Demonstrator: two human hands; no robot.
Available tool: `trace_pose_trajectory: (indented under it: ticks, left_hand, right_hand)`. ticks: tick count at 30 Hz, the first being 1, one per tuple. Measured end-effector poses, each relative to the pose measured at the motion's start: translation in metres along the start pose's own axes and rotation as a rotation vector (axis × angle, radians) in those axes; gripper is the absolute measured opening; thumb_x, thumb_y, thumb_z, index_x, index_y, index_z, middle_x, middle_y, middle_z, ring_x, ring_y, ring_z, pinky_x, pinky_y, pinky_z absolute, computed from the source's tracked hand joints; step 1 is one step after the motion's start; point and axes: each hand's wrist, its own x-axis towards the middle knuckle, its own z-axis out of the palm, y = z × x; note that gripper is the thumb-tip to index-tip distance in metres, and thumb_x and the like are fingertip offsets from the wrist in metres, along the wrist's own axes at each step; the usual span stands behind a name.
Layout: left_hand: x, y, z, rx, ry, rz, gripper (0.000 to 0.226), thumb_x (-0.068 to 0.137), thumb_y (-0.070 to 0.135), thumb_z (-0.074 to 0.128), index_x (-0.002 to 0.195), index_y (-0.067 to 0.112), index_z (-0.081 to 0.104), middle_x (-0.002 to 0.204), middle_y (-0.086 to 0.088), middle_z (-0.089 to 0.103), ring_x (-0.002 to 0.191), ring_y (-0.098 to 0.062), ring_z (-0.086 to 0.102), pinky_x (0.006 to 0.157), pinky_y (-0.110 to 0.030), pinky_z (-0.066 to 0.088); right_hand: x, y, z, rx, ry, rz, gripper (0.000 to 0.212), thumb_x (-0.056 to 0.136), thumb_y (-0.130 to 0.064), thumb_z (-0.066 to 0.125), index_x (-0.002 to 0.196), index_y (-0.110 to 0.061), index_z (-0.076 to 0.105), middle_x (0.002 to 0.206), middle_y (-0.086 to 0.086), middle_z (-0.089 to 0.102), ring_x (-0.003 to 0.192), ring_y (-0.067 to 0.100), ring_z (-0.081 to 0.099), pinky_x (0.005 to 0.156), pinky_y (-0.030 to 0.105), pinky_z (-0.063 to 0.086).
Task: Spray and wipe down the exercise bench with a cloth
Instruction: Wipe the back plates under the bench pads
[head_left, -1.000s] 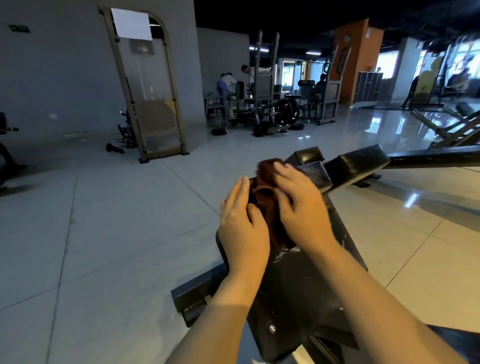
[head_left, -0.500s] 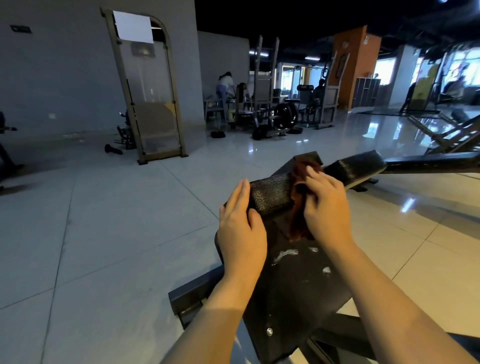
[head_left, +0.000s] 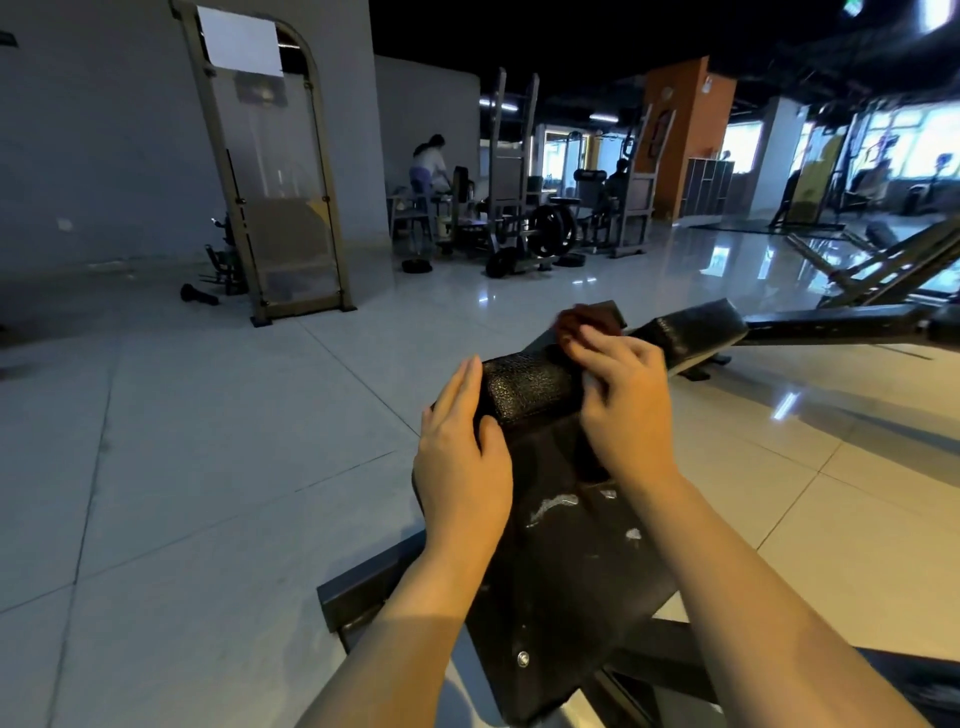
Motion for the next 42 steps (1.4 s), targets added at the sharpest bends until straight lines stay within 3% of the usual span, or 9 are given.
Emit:
trace_pose_trajectory:
  ticks: [3,6,9,16,20,25,31,35,42]
  left_hand:
    - [0.000,0.000,0.000,0.020,-0.009,0.014,0.054,0.099,0.009,0.046,0.147,0.032,0.034,0.153,0.014,0.033,0.145,-0.018,0.026,0.117,-0.042,0.028]
    - [-0.003,0.003,0.006,0.029,0.028,0.009,0.055,0.098,0.006,0.044,0.148,0.029,0.033,0.154,0.012,0.032,0.143,-0.015,0.029,0.116,-0.032,0.028]
    - [-0.004,0.007,0.009,0.025,0.048,0.001,0.055,0.098,0.003,0.042,0.148,0.025,0.034,0.154,0.011,0.032,0.143,-0.011,0.028,0.118,-0.031,0.024]
    - [-0.005,0.004,0.004,0.049,0.013,0.011,0.054,0.100,0.008,0.043,0.148,0.030,0.031,0.154,0.015,0.029,0.145,-0.013,0.025,0.114,-0.024,0.020]
    - [-0.004,0.005,0.006,0.066,0.027,0.012,0.054,0.099,0.008,0.043,0.148,0.028,0.032,0.153,0.015,0.031,0.140,-0.006,0.029,0.099,-0.006,0.017]
    - [-0.005,0.007,0.012,0.034,0.076,-0.004,0.055,0.098,0.004,0.042,0.148,0.025,0.033,0.154,0.010,0.032,0.142,-0.013,0.030,0.112,-0.025,0.030]
    - [-0.004,0.005,0.006,0.038,0.021,-0.001,0.055,0.100,0.008,0.043,0.148,0.030,0.031,0.155,0.014,0.028,0.146,-0.017,0.023,0.118,-0.037,0.025]
    - [-0.004,0.003,0.009,0.052,0.037,0.001,0.055,0.099,0.008,0.043,0.149,0.028,0.030,0.156,0.012,0.028,0.146,-0.020,0.024,0.117,-0.043,0.029]
    - [-0.004,0.004,0.001,0.074,-0.017,0.035,0.055,0.100,0.010,0.044,0.149,0.030,0.028,0.156,0.015,0.024,0.146,-0.010,0.020,0.121,-0.036,0.019]
  right_hand:
    - [-0.002,-0.006,-0.002,0.021,0.014,0.177,0.035,0.093,-0.004,0.056,0.128,-0.004,0.060,0.137,0.006,0.056,0.127,0.023,0.039,0.105,0.018,0.021]
    - [-0.021,-0.037,0.006,0.035,-0.030,-0.034,0.035,0.095,-0.010,0.052,0.128,-0.005,0.061,0.134,0.007,0.058,0.120,0.022,0.042,0.098,0.004,0.016]
    - [-0.017,-0.022,0.004,-0.024,-0.073,-0.155,0.038,0.093,-0.008,0.049,0.128,-0.008,0.062,0.134,0.003,0.058,0.118,0.022,0.044,0.101,0.016,0.026]
    - [-0.006,0.044,-0.026,-0.070,0.051,0.410,0.037,0.084,0.007,0.054,0.116,-0.005,0.068,0.115,0.016,0.067,0.107,0.032,0.058,0.081,0.026,0.036]
    - [0.003,0.004,-0.020,0.023,-0.015,0.109,0.033,0.096,-0.020,0.051,0.126,-0.010,0.061,0.138,0.004,0.053,0.133,0.024,0.040,0.109,0.026,0.023]
    - [0.000,-0.009,-0.005,0.049,-0.268,-0.171,0.049,0.089,-0.008,0.044,0.136,-0.015,0.055,0.148,0.003,0.045,0.140,0.023,0.034,0.118,0.045,0.022]
    - [0.017,0.002,-0.001,0.030,-0.192,0.144,0.040,0.098,-0.004,0.045,0.135,-0.016,0.056,0.156,0.001,0.033,0.147,0.023,0.020,0.120,0.047,0.014]
    - [-0.006,-0.030,0.002,0.121,-0.191,-0.003,0.039,0.098,-0.003,0.047,0.136,-0.011,0.054,0.150,0.002,0.042,0.145,0.018,0.026,0.118,0.029,0.013]
    - [0.007,0.018,-0.013,0.028,-0.191,0.107,0.054,0.092,0.008,0.048,0.141,-0.014,0.050,0.157,0.001,0.031,0.147,0.019,0.021,0.121,0.040,0.018]
